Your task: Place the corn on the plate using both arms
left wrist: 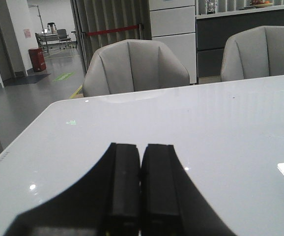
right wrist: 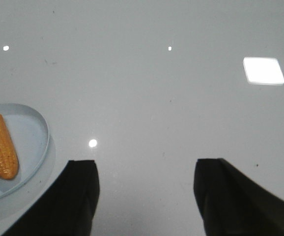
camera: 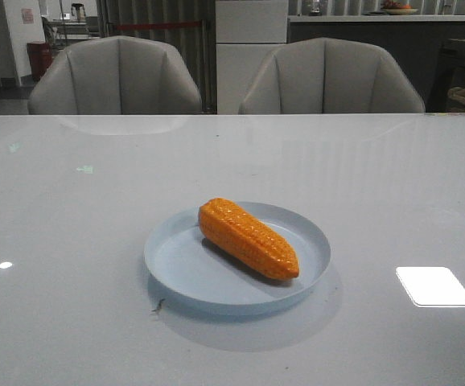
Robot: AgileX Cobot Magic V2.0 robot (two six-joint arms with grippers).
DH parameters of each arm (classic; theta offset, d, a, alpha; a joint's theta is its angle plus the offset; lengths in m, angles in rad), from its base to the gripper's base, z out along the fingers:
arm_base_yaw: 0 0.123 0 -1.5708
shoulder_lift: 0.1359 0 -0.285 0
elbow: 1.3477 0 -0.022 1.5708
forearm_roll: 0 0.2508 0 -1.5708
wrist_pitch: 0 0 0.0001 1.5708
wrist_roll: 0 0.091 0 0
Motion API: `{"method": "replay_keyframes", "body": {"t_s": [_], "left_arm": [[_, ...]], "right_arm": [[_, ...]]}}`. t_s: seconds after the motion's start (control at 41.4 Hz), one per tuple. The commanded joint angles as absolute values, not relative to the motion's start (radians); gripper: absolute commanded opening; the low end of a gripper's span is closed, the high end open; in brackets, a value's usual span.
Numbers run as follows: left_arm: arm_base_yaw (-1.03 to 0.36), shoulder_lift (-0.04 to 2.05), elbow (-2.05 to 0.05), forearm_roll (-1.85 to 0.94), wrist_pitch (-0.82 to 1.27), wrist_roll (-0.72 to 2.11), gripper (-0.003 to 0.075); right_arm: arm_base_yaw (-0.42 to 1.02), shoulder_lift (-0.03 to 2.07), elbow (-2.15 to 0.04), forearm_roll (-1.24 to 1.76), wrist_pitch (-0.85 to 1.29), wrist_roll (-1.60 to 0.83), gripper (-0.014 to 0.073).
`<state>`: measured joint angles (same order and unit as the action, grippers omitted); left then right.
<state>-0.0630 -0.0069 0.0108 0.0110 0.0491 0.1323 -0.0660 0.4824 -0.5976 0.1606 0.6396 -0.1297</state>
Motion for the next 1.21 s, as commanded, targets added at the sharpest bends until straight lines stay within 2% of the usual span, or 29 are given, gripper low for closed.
{"method": "replay_keyframes", "body": {"t_s": [0.0,0.363,0.556,0.991,1.185], "left_arm": [[-0.068,-0.026,0.049,0.008,-0.032,0.123,0.0094],[-0.068,-0.026,0.049,0.008,-0.032,0.123,0.0094],[-0.068,-0.026,0.049,0.008,-0.032,0.123,0.0094],[-0.068,-0.026,0.049,0.008,-0.03,0.123,0.0094],[-0.068,-0.026,0.049,0.008,-0.03,0.123,0.0094]], "right_arm": [[-0.037,0.417,-0.604,0.145,0.519,-0.133,0.0463],[0.042,0.147,-0.306,0.171,0.146,-0.133,0.0055],[0.042,-0.039,-0.178,0.207,0.061,-0.133,0.0057],[0.057,-0.035,0.002,0.259,0.025,-0.133,0.0057],[0.057,-0.035,0.006,0.26,0.086,-0.133,0.0057]]}}
